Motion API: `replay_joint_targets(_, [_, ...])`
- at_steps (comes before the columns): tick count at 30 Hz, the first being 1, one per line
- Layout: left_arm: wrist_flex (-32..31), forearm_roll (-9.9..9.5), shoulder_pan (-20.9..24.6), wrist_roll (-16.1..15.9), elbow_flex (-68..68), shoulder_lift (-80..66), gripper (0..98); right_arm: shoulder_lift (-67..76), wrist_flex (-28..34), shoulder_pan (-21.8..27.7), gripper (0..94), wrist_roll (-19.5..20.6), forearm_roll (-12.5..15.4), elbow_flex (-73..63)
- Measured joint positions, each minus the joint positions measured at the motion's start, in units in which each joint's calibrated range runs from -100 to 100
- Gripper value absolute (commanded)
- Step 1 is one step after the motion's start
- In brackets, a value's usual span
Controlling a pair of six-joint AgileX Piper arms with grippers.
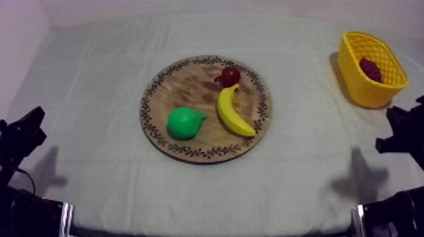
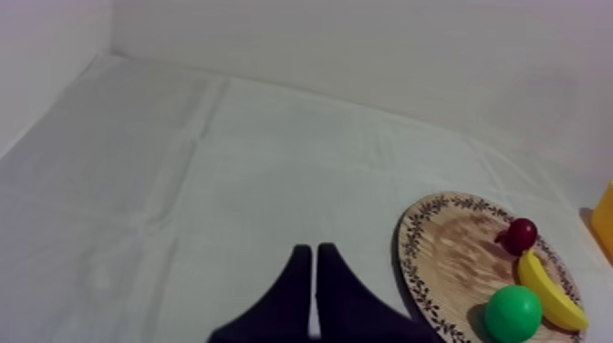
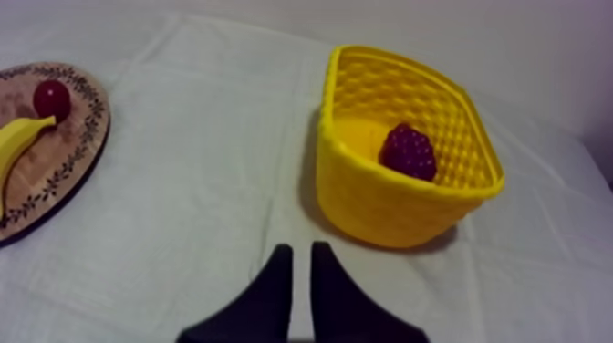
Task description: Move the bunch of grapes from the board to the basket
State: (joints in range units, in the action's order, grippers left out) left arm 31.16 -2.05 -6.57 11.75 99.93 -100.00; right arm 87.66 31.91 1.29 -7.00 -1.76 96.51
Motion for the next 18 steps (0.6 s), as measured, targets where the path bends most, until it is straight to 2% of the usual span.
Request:
replay_joint_targets(5, [0.0,0.00,0.0,0.0,0.0,0.0,0.1,3.5,3.5,0.4,1.2,-0.2,1.4,1.7])
replay_joint_targets(14, [0.0,0.00,0.0,0.0,0.0,0.0,0.1,7.8,4.7,0.1,0.7,3.2,2.6,2.5])
replay_joint_targets(18, [0.0,0.00,0.0,0.0,0.0,0.0,0.1,8.0,5.1,0.0,3.8,3.0,2.8,3.0])
